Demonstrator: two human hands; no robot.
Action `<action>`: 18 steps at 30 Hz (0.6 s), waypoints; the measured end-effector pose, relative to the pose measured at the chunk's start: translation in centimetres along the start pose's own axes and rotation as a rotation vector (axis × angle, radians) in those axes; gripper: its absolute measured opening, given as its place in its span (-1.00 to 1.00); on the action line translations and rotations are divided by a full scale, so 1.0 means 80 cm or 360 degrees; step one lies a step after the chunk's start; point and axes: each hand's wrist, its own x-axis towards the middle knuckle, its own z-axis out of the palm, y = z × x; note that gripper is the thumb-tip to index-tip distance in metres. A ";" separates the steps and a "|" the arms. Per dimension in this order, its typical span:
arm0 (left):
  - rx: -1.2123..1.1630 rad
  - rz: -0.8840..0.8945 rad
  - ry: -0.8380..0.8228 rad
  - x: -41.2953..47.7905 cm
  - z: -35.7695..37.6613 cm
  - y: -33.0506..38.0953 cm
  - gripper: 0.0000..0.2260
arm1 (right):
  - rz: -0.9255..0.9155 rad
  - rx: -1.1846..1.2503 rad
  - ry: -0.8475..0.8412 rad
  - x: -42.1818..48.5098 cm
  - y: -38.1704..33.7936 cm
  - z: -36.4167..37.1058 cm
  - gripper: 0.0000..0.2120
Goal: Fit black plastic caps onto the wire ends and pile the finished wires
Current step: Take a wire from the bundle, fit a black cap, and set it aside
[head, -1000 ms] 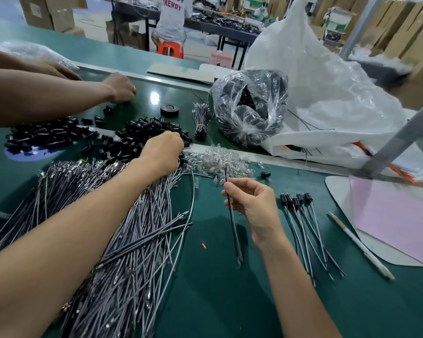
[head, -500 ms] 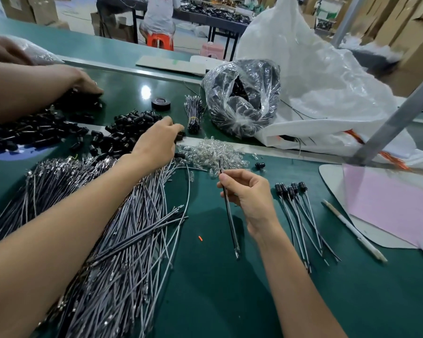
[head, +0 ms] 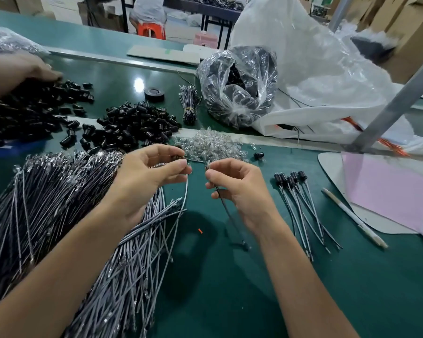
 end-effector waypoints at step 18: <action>-0.0133 0.0007 -0.0112 -0.009 0.000 -0.018 -0.75 | -0.0290 -0.0433 0.0002 -0.001 -0.004 0.000 -0.81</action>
